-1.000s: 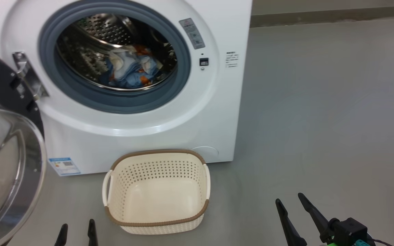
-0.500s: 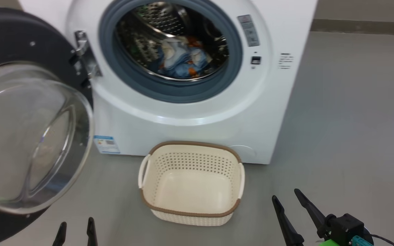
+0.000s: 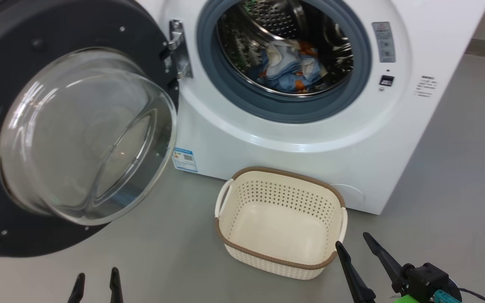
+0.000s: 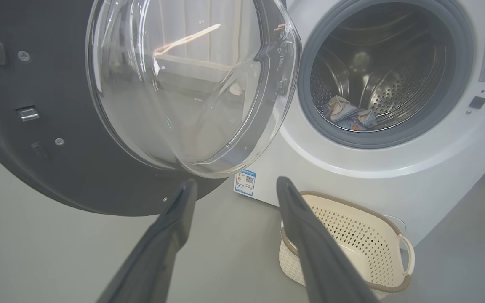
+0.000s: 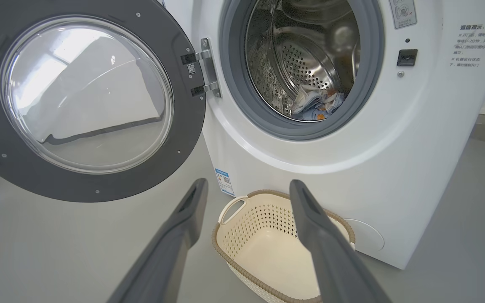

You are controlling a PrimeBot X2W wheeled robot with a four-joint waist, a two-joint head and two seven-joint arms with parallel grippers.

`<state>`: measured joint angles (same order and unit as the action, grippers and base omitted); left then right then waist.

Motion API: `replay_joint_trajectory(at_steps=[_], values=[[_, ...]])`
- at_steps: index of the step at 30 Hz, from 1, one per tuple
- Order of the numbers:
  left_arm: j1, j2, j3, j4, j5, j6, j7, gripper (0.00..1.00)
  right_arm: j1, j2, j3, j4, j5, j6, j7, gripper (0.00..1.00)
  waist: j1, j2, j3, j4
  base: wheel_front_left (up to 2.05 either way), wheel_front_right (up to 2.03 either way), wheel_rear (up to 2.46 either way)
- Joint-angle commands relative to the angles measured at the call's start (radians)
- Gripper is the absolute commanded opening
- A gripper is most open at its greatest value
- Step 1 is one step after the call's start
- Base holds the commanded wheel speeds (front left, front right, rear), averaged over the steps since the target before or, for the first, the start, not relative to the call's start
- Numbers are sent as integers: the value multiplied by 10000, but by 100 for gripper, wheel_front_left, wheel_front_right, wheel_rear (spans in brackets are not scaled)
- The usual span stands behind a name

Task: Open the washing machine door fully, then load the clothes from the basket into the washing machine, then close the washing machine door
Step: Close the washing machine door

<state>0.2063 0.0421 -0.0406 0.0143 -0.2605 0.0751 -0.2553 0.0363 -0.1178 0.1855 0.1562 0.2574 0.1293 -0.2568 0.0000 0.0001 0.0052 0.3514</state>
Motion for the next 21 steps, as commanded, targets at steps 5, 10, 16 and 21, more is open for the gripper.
replay_joint_trajectory(at_steps=[5,10,16,21], values=[[-312,81,284,-251,-75,84,-65,100,-469,-80,308,-244,-62,14,-49,100,0,-1,73,574,0,0,0],[-297,81,282,-257,-100,97,-65,100,-489,-88,339,-229,-57,14,-49,100,0,-1,71,749,0,0,0],[-272,81,271,-284,-103,113,-65,100,-472,-103,358,-228,-55,14,-49,100,0,-1,70,885,0,0,0],[-246,81,286,-294,-103,122,-65,100,-471,-93,393,-215,-54,14,-49,100,0,-1,64,938,0,0,0]])
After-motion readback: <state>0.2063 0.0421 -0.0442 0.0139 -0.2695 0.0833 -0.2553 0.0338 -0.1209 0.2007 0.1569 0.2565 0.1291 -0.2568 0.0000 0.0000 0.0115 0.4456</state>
